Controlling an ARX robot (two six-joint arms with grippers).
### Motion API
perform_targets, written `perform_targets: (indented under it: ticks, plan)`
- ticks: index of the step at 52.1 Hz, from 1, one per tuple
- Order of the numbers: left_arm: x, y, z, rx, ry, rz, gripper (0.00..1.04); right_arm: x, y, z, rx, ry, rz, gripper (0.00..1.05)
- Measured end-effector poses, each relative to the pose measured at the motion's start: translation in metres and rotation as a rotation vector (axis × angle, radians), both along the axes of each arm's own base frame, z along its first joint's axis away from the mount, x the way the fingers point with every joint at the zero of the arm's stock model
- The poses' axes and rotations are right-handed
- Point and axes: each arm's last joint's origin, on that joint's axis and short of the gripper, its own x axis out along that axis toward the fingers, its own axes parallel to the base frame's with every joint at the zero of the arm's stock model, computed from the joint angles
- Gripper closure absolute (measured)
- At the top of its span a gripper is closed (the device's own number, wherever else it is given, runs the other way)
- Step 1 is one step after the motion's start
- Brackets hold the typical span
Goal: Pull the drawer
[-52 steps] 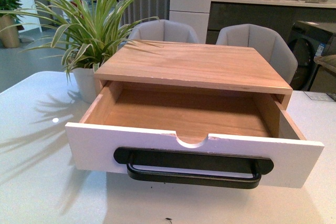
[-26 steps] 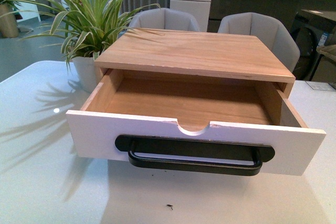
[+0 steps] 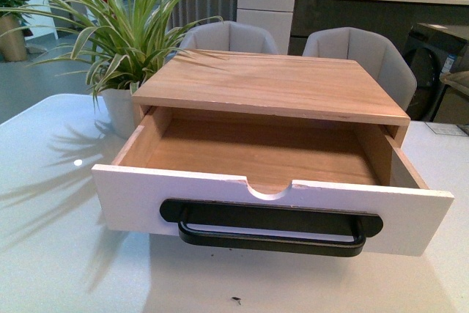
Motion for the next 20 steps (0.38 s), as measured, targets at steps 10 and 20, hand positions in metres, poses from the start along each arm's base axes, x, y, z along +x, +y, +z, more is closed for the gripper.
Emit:
perform_targets:
  ticks: [10,20]
  plan:
    - [0.0000,0.0000,0.0000,0.003,0.000,0.000,0.07,0.0000,0.0000,0.0000,0.000,0.000,0.000,0.09]
    - [0.0000,0.0000,0.0000,0.003,0.000,0.000,0.07,0.0000,0.0000,0.0000,0.000,0.000,0.000,0.09]
